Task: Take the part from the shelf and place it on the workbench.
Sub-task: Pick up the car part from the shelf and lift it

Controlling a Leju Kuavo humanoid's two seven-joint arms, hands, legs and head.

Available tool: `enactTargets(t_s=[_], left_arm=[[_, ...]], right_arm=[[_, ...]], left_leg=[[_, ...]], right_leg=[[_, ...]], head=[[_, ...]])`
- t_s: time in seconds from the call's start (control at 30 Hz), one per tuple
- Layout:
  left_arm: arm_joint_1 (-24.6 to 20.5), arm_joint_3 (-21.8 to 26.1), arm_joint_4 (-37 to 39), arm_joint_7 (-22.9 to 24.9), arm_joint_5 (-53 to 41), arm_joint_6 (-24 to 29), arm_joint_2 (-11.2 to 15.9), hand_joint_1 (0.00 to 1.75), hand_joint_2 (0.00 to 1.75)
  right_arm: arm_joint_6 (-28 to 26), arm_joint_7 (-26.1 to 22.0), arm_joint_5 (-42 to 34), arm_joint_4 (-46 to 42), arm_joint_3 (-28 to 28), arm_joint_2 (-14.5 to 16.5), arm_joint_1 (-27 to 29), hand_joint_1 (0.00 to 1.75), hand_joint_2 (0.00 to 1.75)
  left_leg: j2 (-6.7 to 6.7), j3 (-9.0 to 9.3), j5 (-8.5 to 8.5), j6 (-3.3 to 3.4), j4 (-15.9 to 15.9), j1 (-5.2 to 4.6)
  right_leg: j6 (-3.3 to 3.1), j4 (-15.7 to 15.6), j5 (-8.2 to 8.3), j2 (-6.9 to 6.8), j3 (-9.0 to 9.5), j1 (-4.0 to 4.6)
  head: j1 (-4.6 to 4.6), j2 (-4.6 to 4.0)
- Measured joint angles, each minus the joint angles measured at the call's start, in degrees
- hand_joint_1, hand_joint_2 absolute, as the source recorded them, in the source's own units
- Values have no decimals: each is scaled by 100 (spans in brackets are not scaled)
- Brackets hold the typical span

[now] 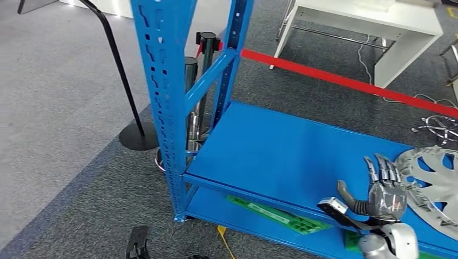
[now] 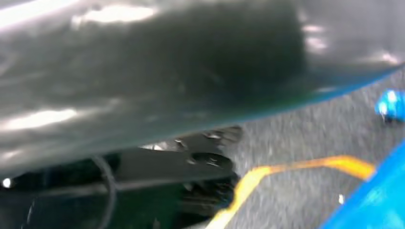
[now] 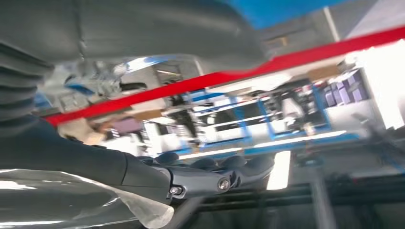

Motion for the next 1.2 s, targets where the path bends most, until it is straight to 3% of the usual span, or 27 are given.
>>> enactTargets(t_s=[0.03, 0.07, 0.1, 0.13, 0.17, 0.2, 0.23, 0.27, 0.37, 0.43, 0.47, 0.53, 0.63, 0.67, 0.73, 0.77, 0.83, 0.87, 0.9, 0.97, 1.0, 1.03, 1.07, 1.13, 1.17, 1.2], left_arm=[[28, 0, 3, 0, -11, -3, 36, 0, 0], [42, -2, 5, 0, -26, -9, 62, 0, 0], [42, -5, 7, -1, -40, -19, 64, 0, 0], [33, -10, 7, -3, -57, -30, 65, 0, 0], [31, -16, 9, -5, -74, -41, 52, 0, 0], [35, -21, 13, -7, -86, -51, 40, 0, 0], [42, -24, 20, -10, -98, -59, 53, 0, 0], [55, -27, 34, -10, -106, -65, 77, 0, 0], [68, -30, 73, -16, -131, -65, 204, 0, 0], [60, -38, 79, -20, -155, -66, 242, 0, 0], [56, -48, 80, -22, -165, -71, 240, 0, 0], [54, -69, 81, -22, -175, -81, 226, 0, 0], [52, -99, 82, -28, -183, -87, 212, 0, 0], [47, -111, 82, -31, -186, -90, 209, 0, 0], [46, -136, 82, -33, -194, -101, 203, 0, 0], [47, -146, 82, -34, -198, -107, 202, 0, 0], [53, -157, 82, -39, -197, -116, 207, 0, 0], [54, -158, 84, -41, -195, -122, 217, 0, 0], [61, -159, 88, -44, -189, -128, 228, 0, 0], [89, -160, 107, -46, -174, -136, 257, 0, 0], [111, -160, 117, -46, -167, -136, 273, 0, 0], [129, -160, 126, -46, -162, -136, 288, 0, 0], [144, -159, 132, -47, -161, -136, 305, 0, 0], [161, -158, 142, -50, -160, -136, 379, 0, 0], [167, -158, 151, -54, -159, -136, 412, 0, 0], [171, -158, 160, -58, -159, -136, 441, 0, 0]], right_arm=[[1, -75, -17, -114, -138, 148, 34, 0, 0], [1, -176, -47, -235, -275, 266, 60, 0, 0], [0, -303, -90, -384, -404, 363, 80, 0, 0], [-3, -420, -138, -566, -510, 446, 108, 0, 0], [-10, -507, -196, -772, -590, 529, 135, 0, 0], [-21, -554, -254, -959, -646, 609, 171, 0, 0], [-31, -568, -310, -1113, -675, 702, 225, 0, 0], [-40, -572, -361, -1236, -689, 793, 296, 0, 0], [-48, -573, -455, -1739, -692, 1068, 658, 0, 0], [-48, -574, -497, -2161, -630, 1206, 809, 0, 0], [-48, -574, -512, -2349, -588, 1254, 839, 0, 0], [-48, -575, -525, -2656, -509, 1310, 908, 0, 0], [-48, -575, -525, -3069, -359, 1355, 981, 0, 0], [-48, -575, -524, -3182, -301, 1364, 990, 0, 0], [-48, -576, -529, -3353, -221, 1375, 1041, 0, 0], [-48, -577, -537, -3429, -186, 1382, 1071, 0, 0], [-46, -577, -561, -3540, -113, 1403, 1097, 0, 0], [-46, -577, -579, -3576, -75, 1413, 1101, 0, 0], [-45, -577, -595, -3597, -45, 1418, 1115, 0, 0], [-45, -577, -616, -3605, -13, 1418, 1169, 0, 0], [-45, -577, -619, -3604, -5, 1418, 1197, 0, 0], [-45, -577, -618, -3603, 1, 1418, 1214, 0, 0], [-45, -577, -618, -3603, 7, 1418, 1223, 0, 0], [-44, -577, -616, -3602, 25, 1420, 1244, 0, 0], [-43, -577, -616, -3598, 33, 1421, 1270, 0, 0], [-42, -577, -616, -3594, 40, 1423, 1302, 0, 0]], left_leg=[[22, 38, 153, -189, -164, 118], [69, 42, 241, -430, -221, 212], [113, 18, 256, -623, -233, 311], [116, -48, 188, -634, -121, 359], [130, -132, 66, -520, 65, 354], [117, -125, -14, -316, 97, 357], [103, -76, -65, -104, 95, 339], [124, -12, -59, 17, 9, 323], [157, 78, 88, 308, -280, 290], [185, 45, 177, 393, -371, 260], [199, 13, 227, 420, -387, 242], [208, -47, 307, 457, -393, 234], [215, -67, 396, 429, -409, 246], [217, -79, 430, 391, -414, 243], [207, -94, 509, 286, -460, 258], [194, -94, 538, 244, -482, 287], [173, -136, 433, 268, -395, 258], [168, -201, 282, 325, -211, 180], [169, -273, 102, 391, 34, 64], [164, -366, -129, 519, 473, -167], [159, -335, -105, 620, 504, -279], [149, -236, 13, 758, 359, -404], [95, -84, 173, 949, 84, -516], [-4, 202, 394, 1349, -472, -695], [-44, 308, 419, 1484, -676, -751], [-40, 371, 423, 1551, -806, -796]], right_leg=[[138, 219, -147, -51, -61, -134], [269, 522, -335, -98, -190, -255], [410, 904, -566, -133, -366, -362], [534, 1265, -784, -171, -548, -439], [611, 1551, -970, -197, -696, -485], [662, 1748, -1111, -211, -791, -534], [669, 1867, -1211, -220, -867, -572], [651, 1981, -1315, -211, -946, -611], [577, 2542, -1844, -141, -1406, -672], [526, 3035, -2178, -90, -1690, -640], [490, 3179, -2208, -71, -1720, -601], [386, 3010, -1989, -50, -1465, -505], [234, 1971, -1548, -67, -738, -386], [237, 1700, -1440, -49, -607, -349], [367, 1453, -1234, -4, -555, -276], [498, 1422, -1111, 10, -555, -275], [715, 1340, -952, -15, -537, -273], [778, 1311, -902, -25, -536, -276], [792, 1306, -880, -29, -547, -246], [769, 1305, -857, -37, -571, -151], [745, 1304, -853, -36, -579, -83], [715, 1303, -851, -32, -586, -12], [678, 1299, -849, -30, -588, 52], [633, 1279, -849, -23, -591, 77], [648, 1258, -841, -22, -591, 37], [675, 1224, -826, -18, -590, -13]], head=[[-5, 0], [-16, 0], [-64, 0], [-106, 2], [-120, 4], [-103, 5], [-59, 5], [-4, 2], [137, -4], [179, -4], [178, -4], [178, -4], [190, -4], [187, -4], [182, -4], [165, -4], [136, -4], [99, -4], [62, -4], [-23, -4], [-57, -4], [-85, -4], [-103, -4], [-70, -4], [-88, -4], [-121, -4]])
